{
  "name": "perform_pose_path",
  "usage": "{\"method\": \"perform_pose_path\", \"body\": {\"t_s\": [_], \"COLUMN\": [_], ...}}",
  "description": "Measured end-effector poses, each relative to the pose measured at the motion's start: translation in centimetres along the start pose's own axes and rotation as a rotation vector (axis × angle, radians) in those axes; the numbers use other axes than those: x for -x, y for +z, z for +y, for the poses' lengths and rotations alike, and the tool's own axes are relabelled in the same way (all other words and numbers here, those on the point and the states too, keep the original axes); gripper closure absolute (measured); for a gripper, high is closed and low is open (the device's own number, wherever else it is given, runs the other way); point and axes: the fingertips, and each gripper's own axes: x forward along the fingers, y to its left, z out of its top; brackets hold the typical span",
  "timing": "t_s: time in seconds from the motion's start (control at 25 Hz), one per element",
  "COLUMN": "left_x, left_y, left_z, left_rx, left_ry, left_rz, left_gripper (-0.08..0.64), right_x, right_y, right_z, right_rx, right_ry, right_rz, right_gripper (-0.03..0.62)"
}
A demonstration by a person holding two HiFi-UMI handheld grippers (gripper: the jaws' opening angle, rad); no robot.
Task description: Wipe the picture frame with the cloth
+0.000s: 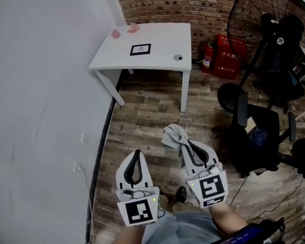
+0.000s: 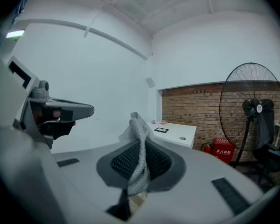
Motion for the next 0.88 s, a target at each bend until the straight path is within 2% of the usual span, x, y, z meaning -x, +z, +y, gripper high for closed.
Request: {"method": "perform_pose_path", "body": {"t_s": [0.44, 0.64, 0.88], "left_x": [-2.3, -5.6, -12.1], "left_y": [-0.3, -1.1, -2.0], "left_z": [1.3, 4.0, 8.2], "left_rx": [0.015, 0.031, 0.035], "left_ry": [0.017, 0.013, -0.014], "left_rz": [0.005, 0.017, 0.024], "left_gripper": [0.551, 0.551, 0.551], "right_x": [-2.7, -6.8, -14.3], "right_y": [0.0, 0.4, 1.1], "right_z": [-1.3, -1.3, -1.8], "right_rx": [0.024, 0.027, 0.022], "right_ry": [-0.002, -0.009, -0.012], "right_rz": [-0.007, 0.008, 0.027], "right_gripper": [0.557, 0.557, 0.557]}}
